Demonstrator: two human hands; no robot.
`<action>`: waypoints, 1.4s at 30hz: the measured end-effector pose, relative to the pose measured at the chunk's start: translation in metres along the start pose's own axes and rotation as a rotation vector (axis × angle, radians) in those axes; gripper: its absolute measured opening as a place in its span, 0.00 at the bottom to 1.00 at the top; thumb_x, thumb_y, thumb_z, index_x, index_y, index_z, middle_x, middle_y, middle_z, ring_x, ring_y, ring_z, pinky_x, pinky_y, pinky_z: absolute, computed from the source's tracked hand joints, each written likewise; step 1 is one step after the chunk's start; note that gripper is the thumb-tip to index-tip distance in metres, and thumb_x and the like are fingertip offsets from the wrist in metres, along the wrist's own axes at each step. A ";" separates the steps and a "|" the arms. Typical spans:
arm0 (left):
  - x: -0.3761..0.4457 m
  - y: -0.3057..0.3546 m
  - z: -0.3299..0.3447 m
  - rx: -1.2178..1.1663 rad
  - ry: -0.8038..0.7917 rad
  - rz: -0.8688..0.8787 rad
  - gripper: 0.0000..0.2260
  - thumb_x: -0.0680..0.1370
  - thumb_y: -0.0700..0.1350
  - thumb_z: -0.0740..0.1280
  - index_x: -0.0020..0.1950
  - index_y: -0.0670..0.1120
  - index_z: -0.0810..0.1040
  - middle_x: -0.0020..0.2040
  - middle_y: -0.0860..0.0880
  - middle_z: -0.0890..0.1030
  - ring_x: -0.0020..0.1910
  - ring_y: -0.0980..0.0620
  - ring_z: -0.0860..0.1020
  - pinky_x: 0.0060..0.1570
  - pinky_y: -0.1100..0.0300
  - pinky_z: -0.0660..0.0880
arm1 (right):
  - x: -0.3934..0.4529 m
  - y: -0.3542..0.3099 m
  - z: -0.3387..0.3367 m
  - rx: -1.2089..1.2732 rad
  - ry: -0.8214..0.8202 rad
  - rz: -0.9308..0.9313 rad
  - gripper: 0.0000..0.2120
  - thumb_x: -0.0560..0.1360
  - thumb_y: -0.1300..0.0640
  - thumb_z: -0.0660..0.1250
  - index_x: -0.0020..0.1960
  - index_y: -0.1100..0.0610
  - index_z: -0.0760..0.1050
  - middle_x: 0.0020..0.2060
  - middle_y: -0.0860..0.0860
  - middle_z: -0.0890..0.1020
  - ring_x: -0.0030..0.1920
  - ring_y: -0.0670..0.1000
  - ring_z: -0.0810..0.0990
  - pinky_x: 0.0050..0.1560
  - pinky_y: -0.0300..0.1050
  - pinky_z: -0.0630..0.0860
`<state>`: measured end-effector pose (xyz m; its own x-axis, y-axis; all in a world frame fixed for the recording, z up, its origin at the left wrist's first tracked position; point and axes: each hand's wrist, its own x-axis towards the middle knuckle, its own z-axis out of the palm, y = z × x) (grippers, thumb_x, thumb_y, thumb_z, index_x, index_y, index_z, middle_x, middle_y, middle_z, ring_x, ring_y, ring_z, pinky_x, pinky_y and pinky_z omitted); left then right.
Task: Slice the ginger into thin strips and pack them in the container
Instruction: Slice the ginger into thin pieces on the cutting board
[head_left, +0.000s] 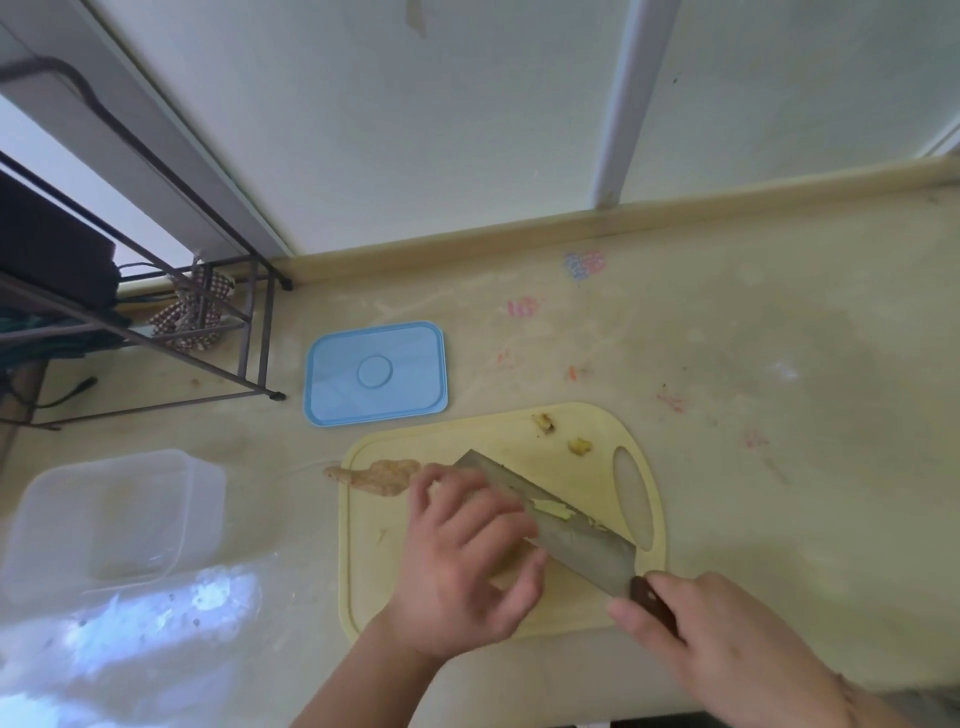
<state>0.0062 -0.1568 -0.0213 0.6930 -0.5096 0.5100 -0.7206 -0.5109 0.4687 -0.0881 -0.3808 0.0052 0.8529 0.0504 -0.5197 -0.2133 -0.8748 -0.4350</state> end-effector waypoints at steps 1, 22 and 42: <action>0.002 0.005 0.001 0.047 -0.096 0.008 0.08 0.75 0.52 0.69 0.41 0.49 0.80 0.43 0.54 0.80 0.46 0.48 0.77 0.54 0.44 0.69 | -0.002 -0.002 0.004 0.004 0.011 0.022 0.41 0.62 0.18 0.34 0.36 0.52 0.66 0.26 0.51 0.72 0.30 0.47 0.74 0.35 0.45 0.71; 0.005 0.020 -0.009 -0.103 0.006 -0.168 0.11 0.81 0.52 0.62 0.56 0.48 0.79 0.57 0.52 0.80 0.59 0.48 0.77 0.57 0.46 0.70 | -0.029 -0.017 0.011 0.234 -0.040 0.177 0.43 0.58 0.18 0.36 0.39 0.52 0.71 0.31 0.50 0.77 0.33 0.43 0.76 0.37 0.38 0.70; -0.038 -0.020 0.031 0.081 -0.090 -0.210 0.09 0.70 0.42 0.74 0.49 0.48 0.83 0.50 0.50 0.80 0.48 0.47 0.78 0.49 0.48 0.73 | -0.016 -0.011 0.005 0.839 -0.264 0.239 0.32 0.72 0.26 0.51 0.35 0.58 0.62 0.22 0.53 0.60 0.19 0.48 0.56 0.23 0.41 0.54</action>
<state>-0.0054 -0.1490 -0.0724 0.8290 -0.4441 0.3398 -0.5592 -0.6639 0.4965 -0.1024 -0.3693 0.0146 0.6265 0.1117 -0.7714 -0.7353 -0.2435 -0.6325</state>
